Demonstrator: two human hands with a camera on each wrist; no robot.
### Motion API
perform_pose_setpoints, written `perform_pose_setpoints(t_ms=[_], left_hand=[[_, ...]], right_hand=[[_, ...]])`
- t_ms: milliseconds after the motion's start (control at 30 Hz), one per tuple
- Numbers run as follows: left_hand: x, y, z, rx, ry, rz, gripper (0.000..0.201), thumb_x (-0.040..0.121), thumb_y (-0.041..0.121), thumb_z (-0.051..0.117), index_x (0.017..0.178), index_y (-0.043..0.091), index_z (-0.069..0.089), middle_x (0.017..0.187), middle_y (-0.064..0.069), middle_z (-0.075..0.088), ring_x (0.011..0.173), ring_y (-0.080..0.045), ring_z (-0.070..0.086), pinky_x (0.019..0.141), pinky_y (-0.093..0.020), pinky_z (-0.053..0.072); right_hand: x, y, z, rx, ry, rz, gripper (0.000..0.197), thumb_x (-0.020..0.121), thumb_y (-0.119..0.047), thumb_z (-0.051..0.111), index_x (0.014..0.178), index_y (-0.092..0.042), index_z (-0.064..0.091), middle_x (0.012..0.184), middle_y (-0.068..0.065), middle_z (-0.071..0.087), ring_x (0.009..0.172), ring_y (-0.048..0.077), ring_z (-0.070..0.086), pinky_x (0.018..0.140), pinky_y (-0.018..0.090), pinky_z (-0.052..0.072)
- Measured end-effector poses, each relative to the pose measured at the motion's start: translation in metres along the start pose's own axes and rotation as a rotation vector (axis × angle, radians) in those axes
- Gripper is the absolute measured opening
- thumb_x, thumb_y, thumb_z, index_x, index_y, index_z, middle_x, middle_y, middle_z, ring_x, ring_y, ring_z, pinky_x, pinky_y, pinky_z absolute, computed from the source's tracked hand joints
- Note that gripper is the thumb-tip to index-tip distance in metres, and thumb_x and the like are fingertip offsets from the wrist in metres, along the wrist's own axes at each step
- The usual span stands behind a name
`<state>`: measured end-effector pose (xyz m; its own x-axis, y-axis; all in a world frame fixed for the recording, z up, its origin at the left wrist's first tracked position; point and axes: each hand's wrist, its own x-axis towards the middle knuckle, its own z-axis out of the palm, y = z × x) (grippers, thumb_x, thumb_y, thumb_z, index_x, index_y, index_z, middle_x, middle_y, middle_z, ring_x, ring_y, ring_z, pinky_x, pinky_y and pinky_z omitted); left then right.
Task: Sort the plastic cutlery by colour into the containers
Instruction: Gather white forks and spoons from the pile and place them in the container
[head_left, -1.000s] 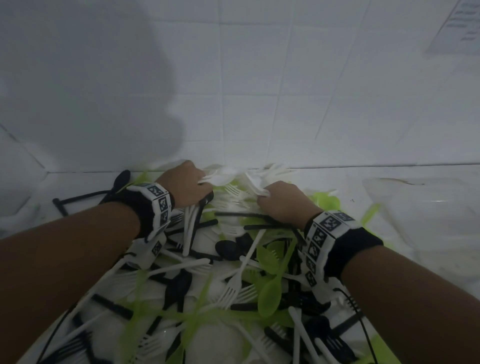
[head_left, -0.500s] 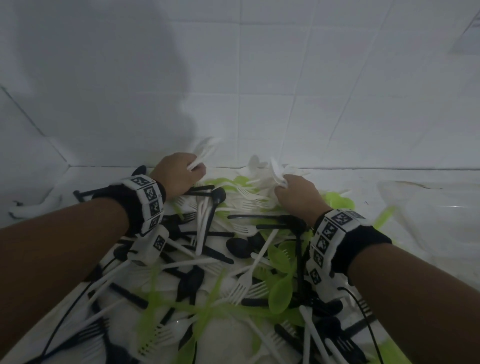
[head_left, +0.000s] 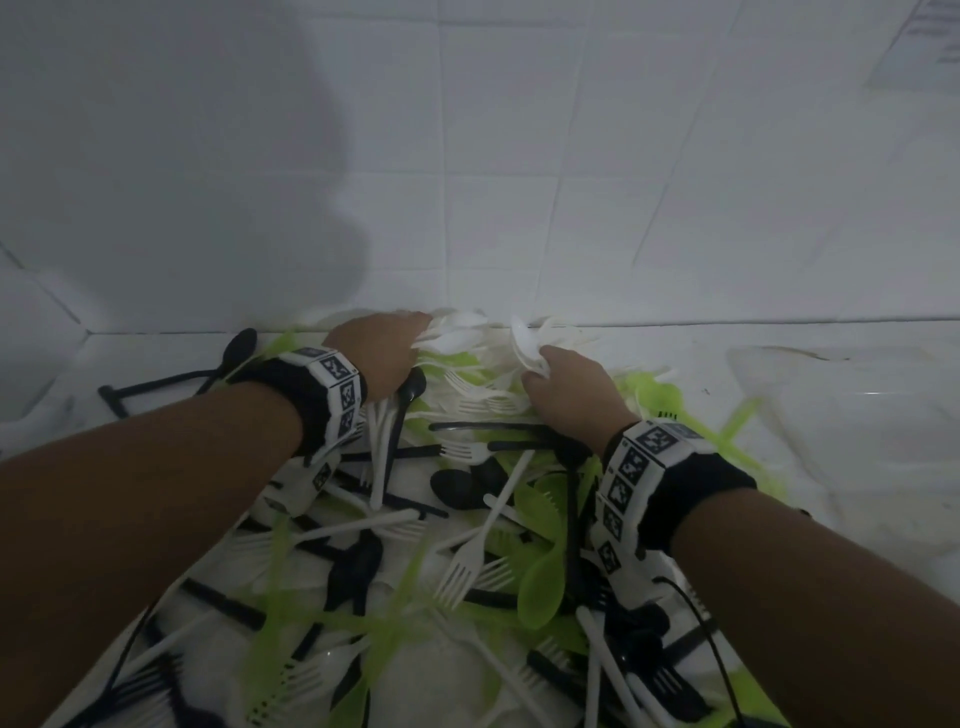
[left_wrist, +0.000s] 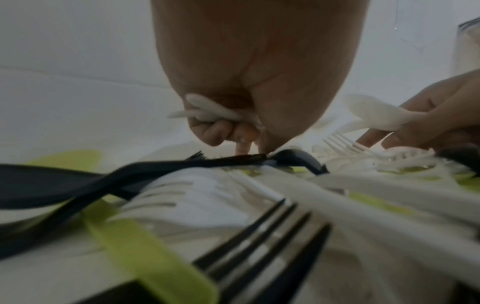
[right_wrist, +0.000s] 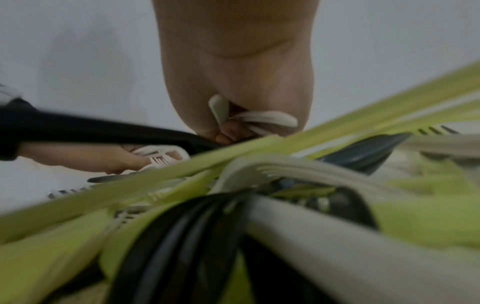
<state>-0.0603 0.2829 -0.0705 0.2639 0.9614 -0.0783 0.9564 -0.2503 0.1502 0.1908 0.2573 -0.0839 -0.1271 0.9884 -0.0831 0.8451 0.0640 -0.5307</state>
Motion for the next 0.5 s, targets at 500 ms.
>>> perform_pose_setpoints(t_ms=[500], left_hand=[[0.002,-0.003,-0.004,0.04,-0.067,-0.161,0.024,0.098,0.028,0.05,0.118,0.016,0.054,0.124,-0.015,0.049,0.104,-0.037,0.059,0.088,-0.041,0.048]], right_hand=[[-0.012,-0.002,-0.003,-0.016,-0.031,0.013,0.02,0.101,-0.027,0.048,0.111,-0.013,0.057,0.102,-0.002,0.055,0.102,0.025,0.055,0.081,0.031,0.036]])
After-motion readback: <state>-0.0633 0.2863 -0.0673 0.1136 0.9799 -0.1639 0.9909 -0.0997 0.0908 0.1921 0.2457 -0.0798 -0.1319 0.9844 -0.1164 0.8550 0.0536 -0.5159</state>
